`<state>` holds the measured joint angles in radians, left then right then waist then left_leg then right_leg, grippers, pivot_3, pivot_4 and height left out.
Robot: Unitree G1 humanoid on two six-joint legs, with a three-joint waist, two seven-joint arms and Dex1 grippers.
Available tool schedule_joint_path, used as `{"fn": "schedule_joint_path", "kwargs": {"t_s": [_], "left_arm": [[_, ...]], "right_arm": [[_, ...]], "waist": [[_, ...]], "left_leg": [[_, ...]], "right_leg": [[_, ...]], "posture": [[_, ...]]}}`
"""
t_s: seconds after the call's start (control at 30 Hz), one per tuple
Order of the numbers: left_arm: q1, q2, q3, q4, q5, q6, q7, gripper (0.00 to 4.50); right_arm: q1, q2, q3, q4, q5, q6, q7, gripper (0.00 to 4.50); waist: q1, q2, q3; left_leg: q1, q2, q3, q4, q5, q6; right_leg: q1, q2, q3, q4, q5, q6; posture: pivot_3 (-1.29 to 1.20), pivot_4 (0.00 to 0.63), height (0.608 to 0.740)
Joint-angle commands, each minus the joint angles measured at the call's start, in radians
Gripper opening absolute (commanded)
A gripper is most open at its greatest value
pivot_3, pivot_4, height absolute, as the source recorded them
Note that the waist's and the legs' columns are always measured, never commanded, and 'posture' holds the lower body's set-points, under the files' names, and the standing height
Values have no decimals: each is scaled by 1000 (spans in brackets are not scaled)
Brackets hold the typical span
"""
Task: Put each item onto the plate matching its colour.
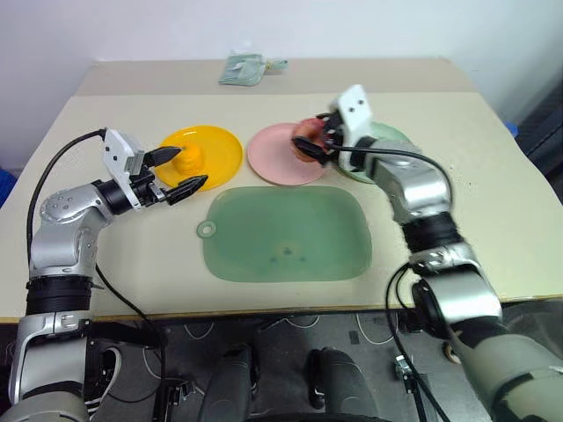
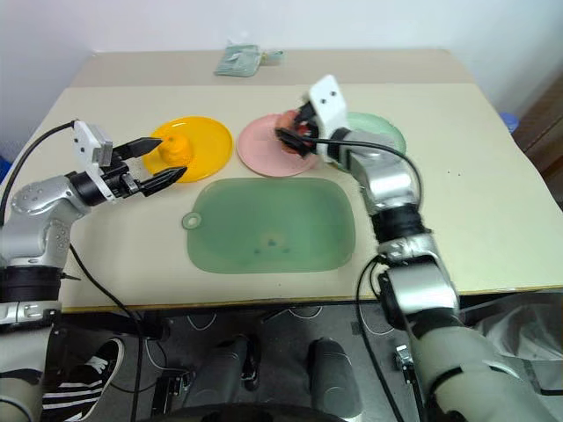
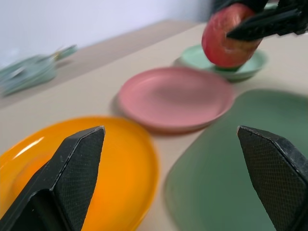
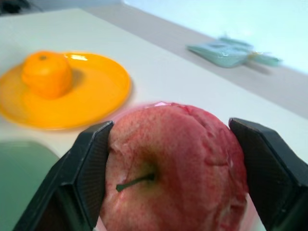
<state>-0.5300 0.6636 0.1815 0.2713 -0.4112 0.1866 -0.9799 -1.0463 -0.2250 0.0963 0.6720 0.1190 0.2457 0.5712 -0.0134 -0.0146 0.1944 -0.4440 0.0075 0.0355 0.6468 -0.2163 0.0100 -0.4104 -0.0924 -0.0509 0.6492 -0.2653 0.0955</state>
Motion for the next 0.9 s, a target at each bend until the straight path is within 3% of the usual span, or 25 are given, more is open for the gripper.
{"fn": "schedule_joint_path", "kwargs": {"t_s": [0.03, 0.1, 0.17, 0.4, 0.57, 0.73, 0.9], "left_arm": [[27, 1, 20, -85, -9, 0, 21, 4500], [47, -1, 27, -115, -18, 6, 30, 4500], [76, -4, 26, -148, -20, 13, 42, 4500], [143, -44, 25, -202, -32, -21, 37, 4500], [115, -52, 11, -162, -46, -65, -41, 4500], [118, -68, -12, -150, -32, -81, -66, 4500], [161, -70, -30, -225, -37, -54, -64, 4500]], "right_arm": [[-78, 14, 10, 172, -69, -139, -42, 3330], [-84, 0, 44, 208, -103, -178, 14, 3330], [-102, 2, -10, 231, -61, -168, 11, 4323], [-87, -47, -135, 72, 47, -171, 71, 4417], [120, -165, -169, -243, 159, -98, 251, 4417], [436, -397, -107, -602, 211, -30, 534, 4417], [567, -536, -143, -698, 275, 18, 645, 4417]], "waist": [[2, 0, 0], [5, 0, 0], [4, 0, 0], [-6, 1, 1], [13, 0, 0], [21, 1, 0], [10, 1, 1]], "left_leg": [[0, 0, 0, 0, 0, 0], [-1, -1, 0, 0, 1, -1], [0, -2, 0, 1, 0, -1], [1, 1, 0, -1, 0, 0], [1, -1, -1, 0, 0, 0], [1, -1, 0, 1, -1, 1], [2, 1, 1, 2, -1, 1]], "right_leg": [[0, 0, 0, 0, 0, 0], [0, -1, 0, 0, 0, 0], [0, -2, 0, -1, 0, 0], [-1, 0, 0, 0, 0, 0], [2, -2, -1, -1, 0, 0], [1, -2, -1, -1, 0, 0], [2, -1, 0, 0, 0, 0]], "posture": [[0, 150, 740], [0, 150, 740], [0, 150, 740], [0, 150, 740], [0, 150, 740], [0, 150, 740], [0, 150, 740]]}}
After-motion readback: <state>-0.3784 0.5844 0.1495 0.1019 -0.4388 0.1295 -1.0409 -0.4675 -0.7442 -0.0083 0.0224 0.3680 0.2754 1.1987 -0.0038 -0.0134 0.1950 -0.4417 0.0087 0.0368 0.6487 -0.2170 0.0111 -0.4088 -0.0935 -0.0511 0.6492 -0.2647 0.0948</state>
